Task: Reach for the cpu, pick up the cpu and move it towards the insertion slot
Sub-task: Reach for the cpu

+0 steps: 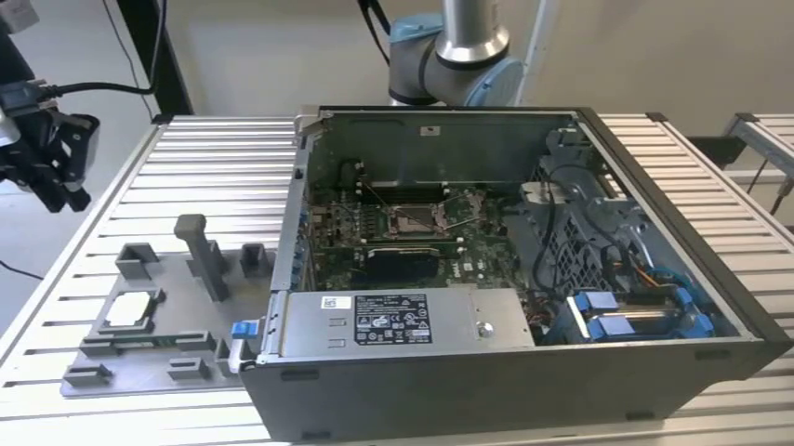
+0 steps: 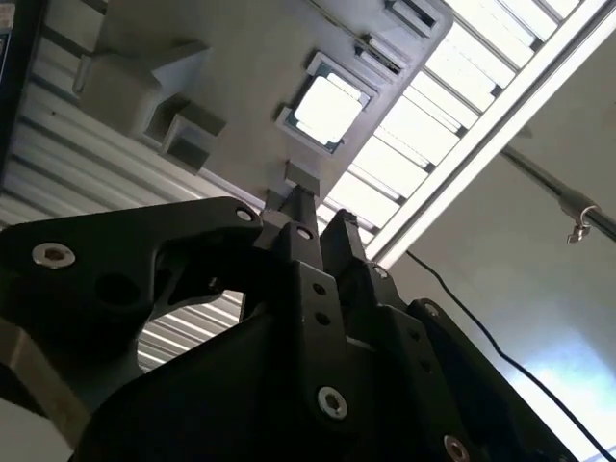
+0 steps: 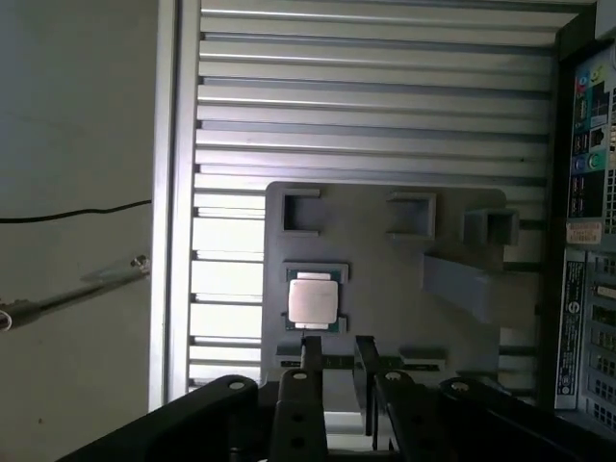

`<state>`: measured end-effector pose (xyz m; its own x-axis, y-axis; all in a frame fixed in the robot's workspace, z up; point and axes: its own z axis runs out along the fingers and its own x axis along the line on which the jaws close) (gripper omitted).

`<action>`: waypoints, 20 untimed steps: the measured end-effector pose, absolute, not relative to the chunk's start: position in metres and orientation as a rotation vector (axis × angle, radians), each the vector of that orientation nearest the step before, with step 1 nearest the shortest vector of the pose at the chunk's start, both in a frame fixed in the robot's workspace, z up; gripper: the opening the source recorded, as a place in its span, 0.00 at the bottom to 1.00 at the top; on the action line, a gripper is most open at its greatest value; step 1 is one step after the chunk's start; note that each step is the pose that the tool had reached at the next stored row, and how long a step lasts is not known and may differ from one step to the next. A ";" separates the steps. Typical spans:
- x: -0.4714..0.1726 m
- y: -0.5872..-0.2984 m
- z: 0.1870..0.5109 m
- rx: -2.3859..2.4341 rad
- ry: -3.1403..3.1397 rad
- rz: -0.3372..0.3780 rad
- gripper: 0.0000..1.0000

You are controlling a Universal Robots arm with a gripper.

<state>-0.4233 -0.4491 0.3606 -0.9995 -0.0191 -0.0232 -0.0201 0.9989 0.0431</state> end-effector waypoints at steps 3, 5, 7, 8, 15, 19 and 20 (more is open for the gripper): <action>-0.424 -0.449 0.360 -0.031 3.118 0.068 1.00; -0.424 -0.449 0.360 -0.031 3.118 0.068 1.00; -0.424 -0.449 0.360 -0.031 3.118 0.067 1.00; -0.424 -0.449 0.360 -0.031 3.118 0.068 1.00; -0.424 -0.449 0.358 -0.031 3.118 0.064 1.00; -0.424 -0.449 0.352 -0.031 3.118 0.058 1.00; -0.424 -0.448 0.350 -0.031 3.118 0.057 1.00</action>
